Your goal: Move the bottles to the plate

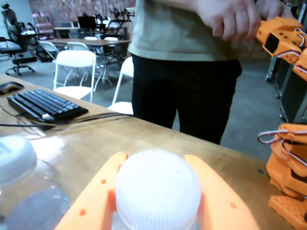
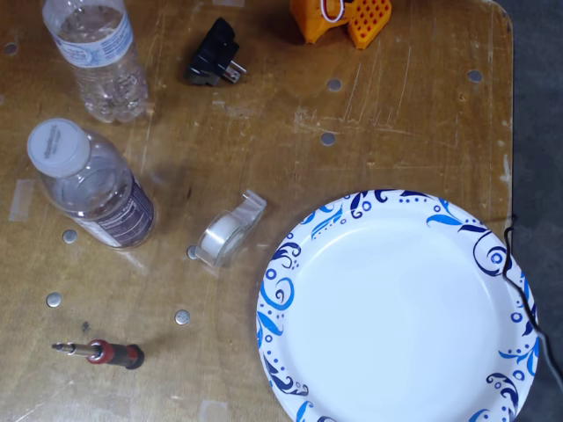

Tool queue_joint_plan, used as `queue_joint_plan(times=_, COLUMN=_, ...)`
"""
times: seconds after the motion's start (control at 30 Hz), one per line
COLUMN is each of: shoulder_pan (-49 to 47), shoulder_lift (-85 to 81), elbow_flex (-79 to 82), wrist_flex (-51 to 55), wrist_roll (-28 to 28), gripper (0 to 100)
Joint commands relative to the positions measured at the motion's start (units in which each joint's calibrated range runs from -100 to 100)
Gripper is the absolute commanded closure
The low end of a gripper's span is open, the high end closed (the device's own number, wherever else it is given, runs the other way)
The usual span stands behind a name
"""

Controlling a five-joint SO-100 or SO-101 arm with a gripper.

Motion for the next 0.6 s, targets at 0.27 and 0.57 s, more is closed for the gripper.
queue_joint_plan(times=0.27, shoulder_pan=-23.00, shoulder_lift=-16.80, elbow_flex=-26.91, wrist_flex=42.77, wrist_roll=-0.41, gripper=99)
queue_joint_plan(times=0.57, shoulder_pan=-49.95, shoulder_lift=-13.68, elbow_flex=-30.51, wrist_flex=44.34, wrist_roll=-5.57, gripper=99)
